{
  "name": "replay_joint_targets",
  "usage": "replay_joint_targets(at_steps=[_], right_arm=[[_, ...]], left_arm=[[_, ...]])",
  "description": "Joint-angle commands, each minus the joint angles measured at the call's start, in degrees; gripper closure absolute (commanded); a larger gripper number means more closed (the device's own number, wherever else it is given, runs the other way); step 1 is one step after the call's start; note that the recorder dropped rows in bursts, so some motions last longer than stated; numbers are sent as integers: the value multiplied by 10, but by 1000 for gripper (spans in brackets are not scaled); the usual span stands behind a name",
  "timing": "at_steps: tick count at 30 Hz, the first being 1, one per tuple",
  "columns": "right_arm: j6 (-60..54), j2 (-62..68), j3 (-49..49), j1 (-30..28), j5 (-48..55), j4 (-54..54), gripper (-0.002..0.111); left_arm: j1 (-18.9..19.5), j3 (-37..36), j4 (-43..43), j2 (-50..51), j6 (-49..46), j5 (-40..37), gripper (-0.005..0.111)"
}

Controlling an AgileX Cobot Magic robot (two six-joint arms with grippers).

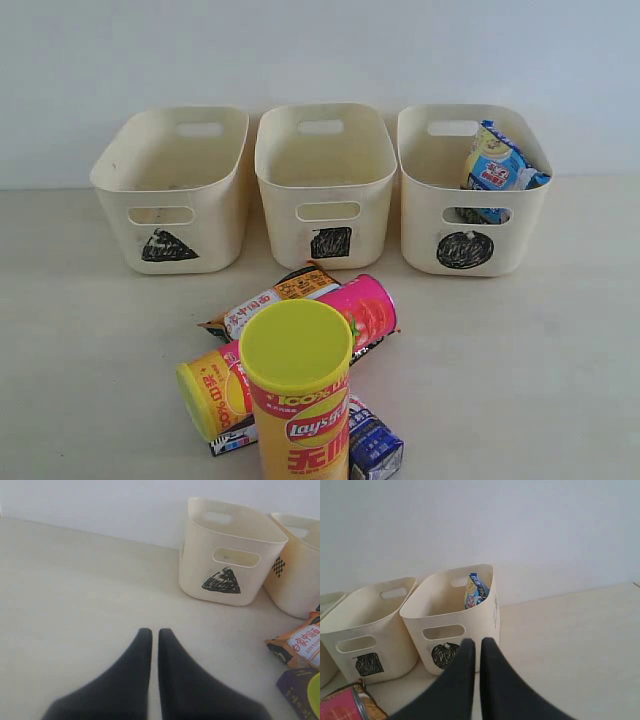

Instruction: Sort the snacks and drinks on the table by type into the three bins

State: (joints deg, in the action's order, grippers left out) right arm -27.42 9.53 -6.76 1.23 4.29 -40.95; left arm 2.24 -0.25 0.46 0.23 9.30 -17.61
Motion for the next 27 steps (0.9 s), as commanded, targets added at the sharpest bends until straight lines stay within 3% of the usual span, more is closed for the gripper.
replay_joint_targets(at_steps=[1,5,9,18,27], right_arm=[[0,-2,3,0,-16,1,108],[-4,-3,3,0,-16,10,108],[19,-31,3,0,-13,84,108],[238,-91,59,0,24,286,108],[241,-95,68,-2,97,353,108]], left_arm=[[-1,2,1,-2,3,8,103],[-1,2,1,-2,3,8,103],[-1,2,1,-2,3,8,103],[-1,2,1,-2,3,8,103],[-1,2,1,-2,3,8,103]])
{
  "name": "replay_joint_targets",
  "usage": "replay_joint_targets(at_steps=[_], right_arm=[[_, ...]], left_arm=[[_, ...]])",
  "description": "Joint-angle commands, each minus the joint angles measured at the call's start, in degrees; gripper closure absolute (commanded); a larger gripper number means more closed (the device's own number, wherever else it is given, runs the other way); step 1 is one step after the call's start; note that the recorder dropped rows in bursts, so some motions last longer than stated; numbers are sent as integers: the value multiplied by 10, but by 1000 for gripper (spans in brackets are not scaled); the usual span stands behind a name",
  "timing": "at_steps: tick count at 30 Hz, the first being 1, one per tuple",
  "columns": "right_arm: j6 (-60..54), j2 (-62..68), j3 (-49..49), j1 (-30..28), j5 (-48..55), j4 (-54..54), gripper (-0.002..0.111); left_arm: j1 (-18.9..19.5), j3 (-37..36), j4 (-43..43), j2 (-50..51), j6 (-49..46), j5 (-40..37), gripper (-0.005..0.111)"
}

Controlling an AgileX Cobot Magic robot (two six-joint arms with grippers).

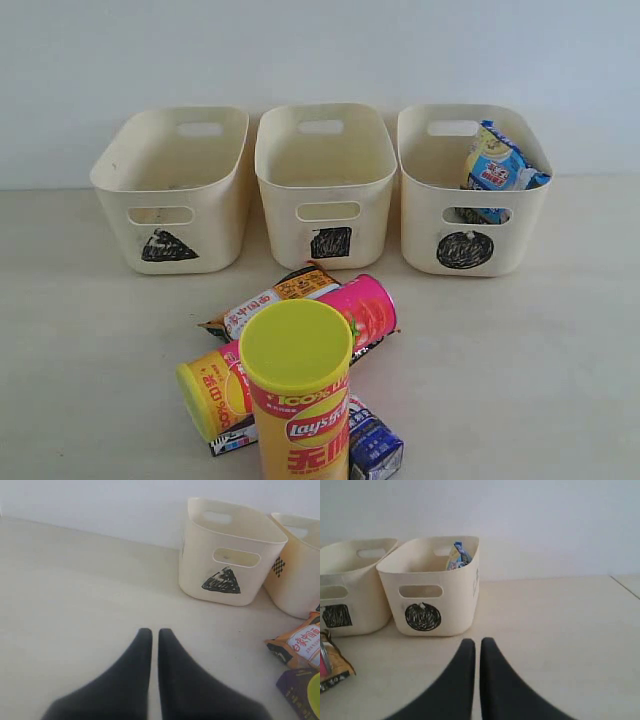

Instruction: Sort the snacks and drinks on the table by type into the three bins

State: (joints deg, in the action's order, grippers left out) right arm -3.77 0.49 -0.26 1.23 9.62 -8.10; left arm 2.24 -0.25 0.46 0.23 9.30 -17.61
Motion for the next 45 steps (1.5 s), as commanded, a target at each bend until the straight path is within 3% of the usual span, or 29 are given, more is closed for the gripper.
replay_joint_targets(at_steps=[1,29,31,35,37,41,45], right_arm=[[4,-5,3,-2,60,30,108],[4,-5,3,-2,87,27,108],[4,-5,3,-2,87,27,108],[4,-5,3,-2,87,27,108],[4,-5,3,-2,88,26,108],[4,-5,3,-2,88,26,108],[4,-5,3,-2,88,26,108]], left_arm=[[-1,2,1,-2,3,8,103],[-1,2,10,-2,0,16,103],[-1,2,-12,-2,1,66,103],[-1,2,-30,-2,1,331,103],[-1,2,-30,-2,5,425,103],[-1,2,-34,-2,62,509,103],[-1,6,-57,-2,91,495,103]])
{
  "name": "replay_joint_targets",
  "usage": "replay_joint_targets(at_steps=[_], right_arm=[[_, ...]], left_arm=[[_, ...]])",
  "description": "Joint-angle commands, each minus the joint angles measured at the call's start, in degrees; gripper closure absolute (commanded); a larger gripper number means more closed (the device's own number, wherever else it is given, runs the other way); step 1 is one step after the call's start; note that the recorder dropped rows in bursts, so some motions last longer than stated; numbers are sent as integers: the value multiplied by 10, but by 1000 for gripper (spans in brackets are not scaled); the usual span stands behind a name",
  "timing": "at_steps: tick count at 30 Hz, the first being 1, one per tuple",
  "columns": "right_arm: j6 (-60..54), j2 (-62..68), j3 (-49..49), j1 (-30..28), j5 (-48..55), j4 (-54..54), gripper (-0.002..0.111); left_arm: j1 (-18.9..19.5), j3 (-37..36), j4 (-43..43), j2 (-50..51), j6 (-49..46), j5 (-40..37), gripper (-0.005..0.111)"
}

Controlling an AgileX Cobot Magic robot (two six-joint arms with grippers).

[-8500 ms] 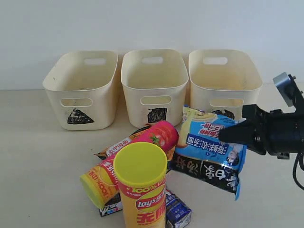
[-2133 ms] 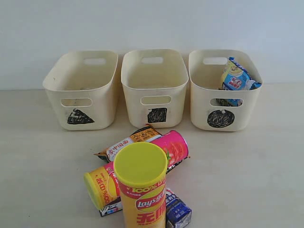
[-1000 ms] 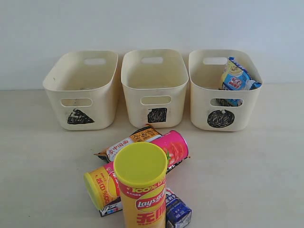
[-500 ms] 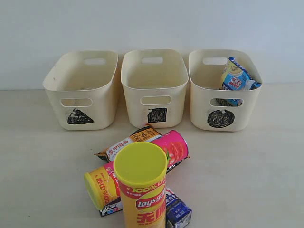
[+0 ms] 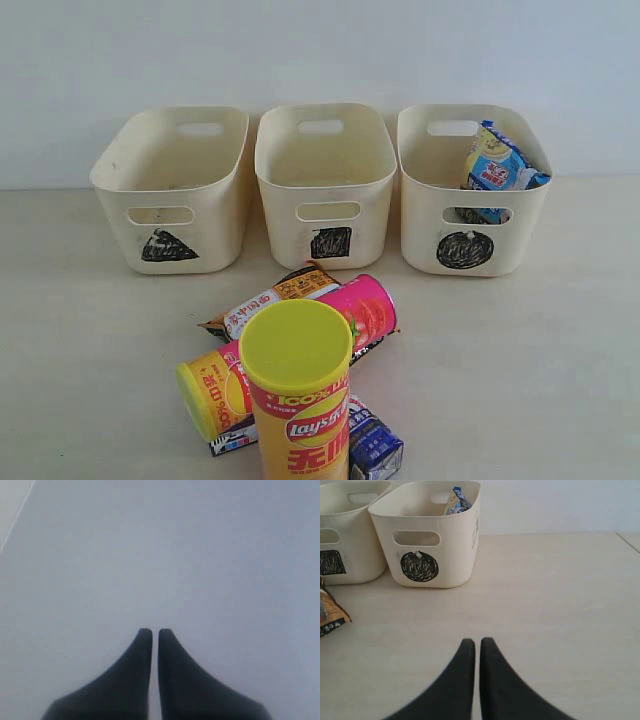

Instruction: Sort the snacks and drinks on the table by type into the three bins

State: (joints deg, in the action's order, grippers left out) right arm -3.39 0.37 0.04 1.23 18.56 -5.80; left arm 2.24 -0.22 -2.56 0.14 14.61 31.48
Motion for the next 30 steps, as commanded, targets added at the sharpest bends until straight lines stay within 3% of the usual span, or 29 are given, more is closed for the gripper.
replay_joint_targets(at_steps=[1,3,8,11,17,21,24,27,30], right_arm=[[0,-4,0,-2,-1,3,108],[0,-4,0,-2,-1,3,108],[0,-4,0,-2,-1,3,108],[0,-4,0,-2,-1,3,108],[0,-4,0,-2,-10,2,108],[0,-4,0,-2,-10,2,108],[0,-4,0,-2,-10,2,108],[0,-4,0,-2,-10,2,108],[0,-4,0,-2,-12,2,108]], left_arm=[[-1,32,-28,3,34,-16,103],[-1,67,-28,20,5,-37,103],[-1,185,-51,94,-17,20,103],[-1,259,-27,150,-17,-16,103],[-1,418,70,273,-19,-360,103],[-1,515,63,351,-118,-546,103],[-1,563,-17,398,-247,-634,103],[-1,605,-228,461,-476,-792,103],[-1,608,-305,499,-530,-891,103]])
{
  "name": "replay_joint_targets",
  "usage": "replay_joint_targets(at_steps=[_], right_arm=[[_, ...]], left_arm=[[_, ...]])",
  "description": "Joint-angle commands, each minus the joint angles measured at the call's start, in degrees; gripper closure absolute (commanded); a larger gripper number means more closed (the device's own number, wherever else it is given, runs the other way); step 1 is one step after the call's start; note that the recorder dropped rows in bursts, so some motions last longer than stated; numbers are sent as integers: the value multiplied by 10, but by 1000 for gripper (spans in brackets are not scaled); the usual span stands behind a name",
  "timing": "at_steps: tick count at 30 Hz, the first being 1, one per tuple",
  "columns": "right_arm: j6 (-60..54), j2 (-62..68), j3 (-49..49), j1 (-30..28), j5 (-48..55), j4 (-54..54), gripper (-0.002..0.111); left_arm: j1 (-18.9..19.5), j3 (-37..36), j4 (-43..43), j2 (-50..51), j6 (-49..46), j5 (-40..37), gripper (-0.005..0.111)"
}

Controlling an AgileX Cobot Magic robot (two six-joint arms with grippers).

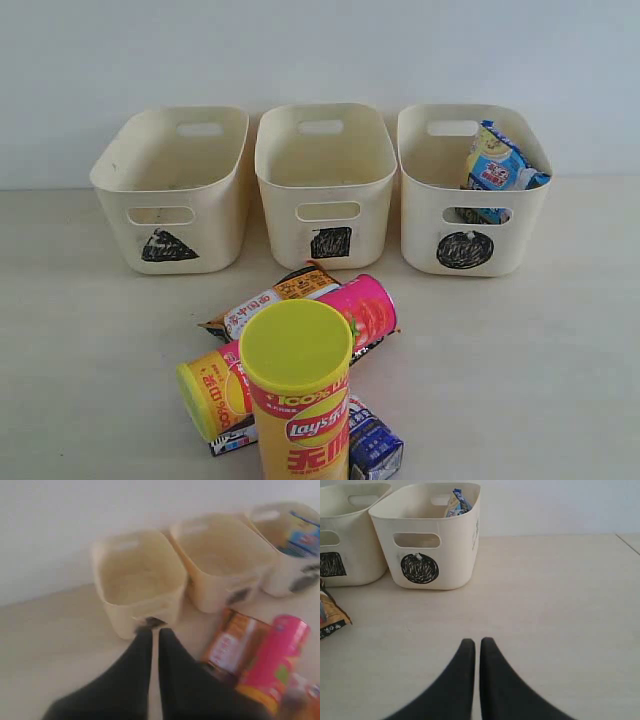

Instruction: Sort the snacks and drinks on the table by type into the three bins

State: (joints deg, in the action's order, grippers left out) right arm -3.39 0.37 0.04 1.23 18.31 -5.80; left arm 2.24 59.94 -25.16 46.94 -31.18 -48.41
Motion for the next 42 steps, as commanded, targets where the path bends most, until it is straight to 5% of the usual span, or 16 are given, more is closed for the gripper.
replay_joint_targets(at_steps=[1,4,9,16,19,32,42], right_arm=[[0,-4,0,-2,-9,2,108],[0,-4,0,-2,-9,2,108],[0,-4,0,-2,-9,2,108],[0,-4,0,-2,-9,2,108],[0,-4,0,-2,-9,2,108],[0,-4,0,-2,-9,2,108],[0,-4,0,-2,-9,2,108]], left_arm=[[-1,6,-100,45,-116,-141,103],[-36,6,-141,54,-256,-198,103],[-115,-56,-211,54,-358,-204,96],[-143,-171,-302,54,-434,-151,41],[-143,-216,-381,54,-504,-129,27],[-143,-369,-673,86,-848,-50,17],[-143,-382,-734,198,-911,-63,17]])
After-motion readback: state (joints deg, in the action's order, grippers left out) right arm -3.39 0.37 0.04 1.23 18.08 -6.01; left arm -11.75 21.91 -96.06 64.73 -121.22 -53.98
